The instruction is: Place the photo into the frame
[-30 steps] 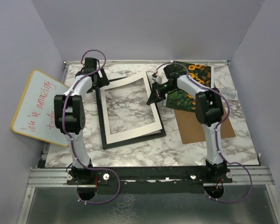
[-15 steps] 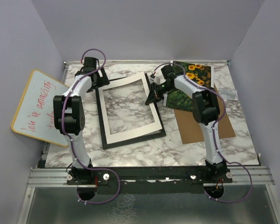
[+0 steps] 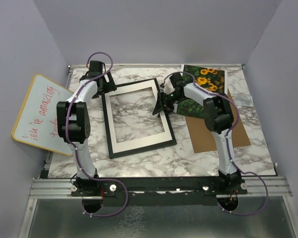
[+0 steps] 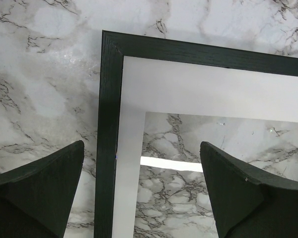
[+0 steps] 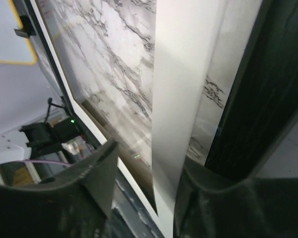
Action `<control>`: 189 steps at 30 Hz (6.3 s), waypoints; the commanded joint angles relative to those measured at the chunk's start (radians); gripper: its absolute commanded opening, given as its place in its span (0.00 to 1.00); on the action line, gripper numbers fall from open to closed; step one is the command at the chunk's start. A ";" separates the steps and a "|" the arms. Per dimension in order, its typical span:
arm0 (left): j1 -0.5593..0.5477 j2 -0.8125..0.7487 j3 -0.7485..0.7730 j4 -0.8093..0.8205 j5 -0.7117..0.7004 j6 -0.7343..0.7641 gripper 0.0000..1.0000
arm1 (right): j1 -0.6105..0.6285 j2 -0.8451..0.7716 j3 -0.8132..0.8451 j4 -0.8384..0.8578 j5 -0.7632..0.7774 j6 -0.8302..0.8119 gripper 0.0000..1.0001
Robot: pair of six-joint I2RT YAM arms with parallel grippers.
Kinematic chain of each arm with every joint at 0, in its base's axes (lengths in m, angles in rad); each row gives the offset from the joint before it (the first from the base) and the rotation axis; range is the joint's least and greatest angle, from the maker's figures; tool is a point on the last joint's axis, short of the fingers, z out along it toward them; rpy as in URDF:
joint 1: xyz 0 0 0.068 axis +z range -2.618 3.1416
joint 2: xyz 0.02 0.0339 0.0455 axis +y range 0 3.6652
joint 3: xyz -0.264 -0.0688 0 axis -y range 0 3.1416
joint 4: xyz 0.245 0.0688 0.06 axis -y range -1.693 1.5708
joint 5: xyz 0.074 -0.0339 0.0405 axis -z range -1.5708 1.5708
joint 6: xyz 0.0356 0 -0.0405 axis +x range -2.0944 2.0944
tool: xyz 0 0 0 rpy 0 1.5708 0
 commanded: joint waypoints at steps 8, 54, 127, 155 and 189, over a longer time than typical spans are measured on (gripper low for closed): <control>0.016 -0.049 0.016 -0.022 0.018 0.024 0.99 | 0.004 -0.131 0.052 -0.061 0.164 0.015 0.76; 0.020 -0.063 -0.250 0.245 0.206 -0.045 0.61 | 0.004 0.215 0.331 0.698 0.553 0.301 0.25; 0.005 -0.292 -0.168 0.253 0.404 0.006 0.99 | -0.345 -0.576 -0.422 0.329 0.801 0.132 0.56; -0.631 0.362 0.304 0.293 0.092 -0.316 0.77 | -0.602 -0.568 -0.698 0.243 0.719 0.331 0.64; -0.663 0.507 0.488 -0.080 0.345 -0.472 0.71 | -0.605 -0.497 -0.705 0.272 0.626 0.353 0.60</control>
